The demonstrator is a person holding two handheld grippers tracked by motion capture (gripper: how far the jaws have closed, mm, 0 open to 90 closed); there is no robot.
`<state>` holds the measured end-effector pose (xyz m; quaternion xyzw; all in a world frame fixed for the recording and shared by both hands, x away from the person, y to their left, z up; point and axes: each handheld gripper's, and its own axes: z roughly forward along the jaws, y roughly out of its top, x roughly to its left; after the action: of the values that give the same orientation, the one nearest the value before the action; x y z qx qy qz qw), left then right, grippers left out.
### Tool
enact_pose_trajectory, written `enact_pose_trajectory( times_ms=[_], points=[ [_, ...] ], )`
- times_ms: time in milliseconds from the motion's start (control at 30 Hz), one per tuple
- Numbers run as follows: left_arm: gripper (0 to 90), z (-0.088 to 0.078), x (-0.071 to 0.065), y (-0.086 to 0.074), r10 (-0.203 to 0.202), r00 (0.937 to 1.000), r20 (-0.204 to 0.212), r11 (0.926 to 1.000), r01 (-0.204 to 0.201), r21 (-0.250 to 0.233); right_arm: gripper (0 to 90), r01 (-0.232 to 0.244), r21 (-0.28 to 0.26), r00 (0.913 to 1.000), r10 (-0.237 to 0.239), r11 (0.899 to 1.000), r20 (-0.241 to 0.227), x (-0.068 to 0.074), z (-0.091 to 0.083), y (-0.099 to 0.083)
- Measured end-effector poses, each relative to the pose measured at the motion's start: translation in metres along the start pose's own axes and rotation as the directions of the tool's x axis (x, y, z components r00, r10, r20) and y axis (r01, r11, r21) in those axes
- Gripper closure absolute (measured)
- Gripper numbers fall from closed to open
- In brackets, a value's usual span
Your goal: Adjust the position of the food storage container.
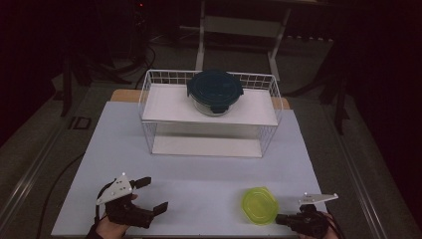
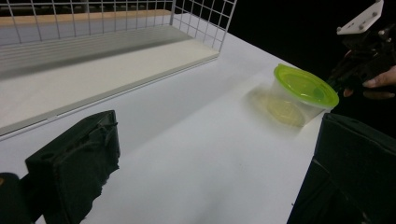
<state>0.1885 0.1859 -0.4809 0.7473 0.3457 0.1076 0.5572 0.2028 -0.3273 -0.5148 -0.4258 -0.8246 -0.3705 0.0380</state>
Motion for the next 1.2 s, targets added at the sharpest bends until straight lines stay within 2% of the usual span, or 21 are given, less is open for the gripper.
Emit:
enact_pose_trajectory(
  times_ms=[300, 733, 1200],
  points=[
    [0.0, 0.001, 0.001, -0.001, -0.003, 1.0, -0.002, 1.0, 0.003, 0.006, 90.0, 0.006, 0.023, 0.9998, -0.006, 1.0, -0.018, 0.003, 0.013, 0.005],
    [0.0, 0.001, 0.001, -0.002, -0.001, 1.0, 0.001, 0.9999, 0.001, 0.014, 90.0, 0.038, 0.047, 0.9986, -0.036, 0.998, -0.038, 0.012, 0.036, 0.029],
    [0.0, 0.001, 0.0, -0.001, 0.01, 1.0, 0.002, 0.9998, -0.01, 0.016, 90.0, 0.079, 0.076, 0.9964, -0.077, 0.994, -0.037, 0.023, 0.061, 0.057]
  ],
)
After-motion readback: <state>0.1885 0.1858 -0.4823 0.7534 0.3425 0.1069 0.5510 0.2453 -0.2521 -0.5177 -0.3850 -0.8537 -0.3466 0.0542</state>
